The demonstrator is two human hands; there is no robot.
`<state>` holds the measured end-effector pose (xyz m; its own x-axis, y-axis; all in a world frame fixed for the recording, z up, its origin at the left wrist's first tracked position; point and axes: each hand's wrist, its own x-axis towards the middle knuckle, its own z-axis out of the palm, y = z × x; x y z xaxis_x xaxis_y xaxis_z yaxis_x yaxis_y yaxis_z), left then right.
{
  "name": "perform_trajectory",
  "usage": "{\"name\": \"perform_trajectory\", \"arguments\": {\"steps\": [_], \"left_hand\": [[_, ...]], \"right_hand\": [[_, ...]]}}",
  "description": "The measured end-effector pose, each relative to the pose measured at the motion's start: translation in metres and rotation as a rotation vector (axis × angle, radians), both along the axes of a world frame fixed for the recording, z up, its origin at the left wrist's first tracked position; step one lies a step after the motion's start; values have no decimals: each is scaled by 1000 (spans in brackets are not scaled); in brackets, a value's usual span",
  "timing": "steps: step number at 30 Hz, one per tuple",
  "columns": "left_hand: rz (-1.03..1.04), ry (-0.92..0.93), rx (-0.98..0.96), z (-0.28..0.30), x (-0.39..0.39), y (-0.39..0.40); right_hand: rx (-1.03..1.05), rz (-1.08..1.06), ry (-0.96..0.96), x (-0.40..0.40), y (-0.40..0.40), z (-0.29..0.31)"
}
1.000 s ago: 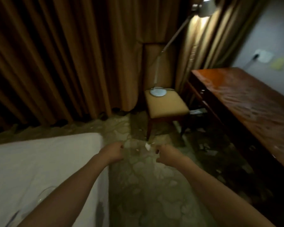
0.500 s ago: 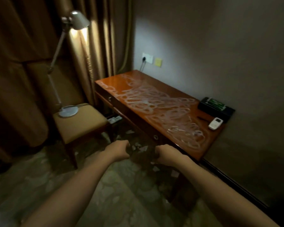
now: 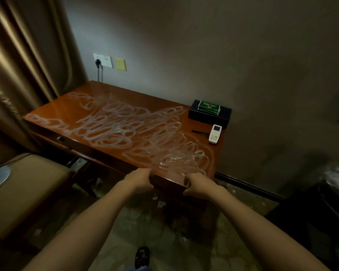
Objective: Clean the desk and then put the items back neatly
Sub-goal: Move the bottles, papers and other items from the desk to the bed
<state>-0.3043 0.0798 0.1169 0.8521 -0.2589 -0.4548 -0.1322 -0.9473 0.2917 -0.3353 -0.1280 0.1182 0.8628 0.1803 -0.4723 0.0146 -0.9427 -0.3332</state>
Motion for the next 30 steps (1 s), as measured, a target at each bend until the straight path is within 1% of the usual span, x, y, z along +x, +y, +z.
{"name": "perform_trajectory", "arguments": {"steps": [6, 10, 14, 18, 20, 22, 24, 26, 28, 30], "left_hand": [[-127, 11, 12, -2, 127, -3], [-160, 4, -25, -1, 194, -28], [-275, 39, -65, -23, 241, -78], [-301, 68, -142, -48, 288, -140], [-273, 80, -172, -54, 309, -168], [-295, 65, -141, -61, 334, -192], [-338, 36, -92, -72, 359, -211], [-335, 29, -87, -84, 383, -227], [-332, 52, -93, -99, 398, -240], [-344, 106, -104, -112, 403, -250]], "right_hand": [[33, -262, 19, 75, -15, -11], [97, -470, 23, 103, -35, -22], [120, -646, 69, 115, -61, -41], [160, -783, 80, 150, -100, -71], [238, -885, 56, 178, -118, -82], [309, -984, 36, 210, -134, -90], [324, -1031, -4, 242, -148, -101], [300, -1052, -39, 270, -160, -113], [252, -1060, -45, 292, -168, -123], [249, -1089, -46, 307, -175, -132]]}}
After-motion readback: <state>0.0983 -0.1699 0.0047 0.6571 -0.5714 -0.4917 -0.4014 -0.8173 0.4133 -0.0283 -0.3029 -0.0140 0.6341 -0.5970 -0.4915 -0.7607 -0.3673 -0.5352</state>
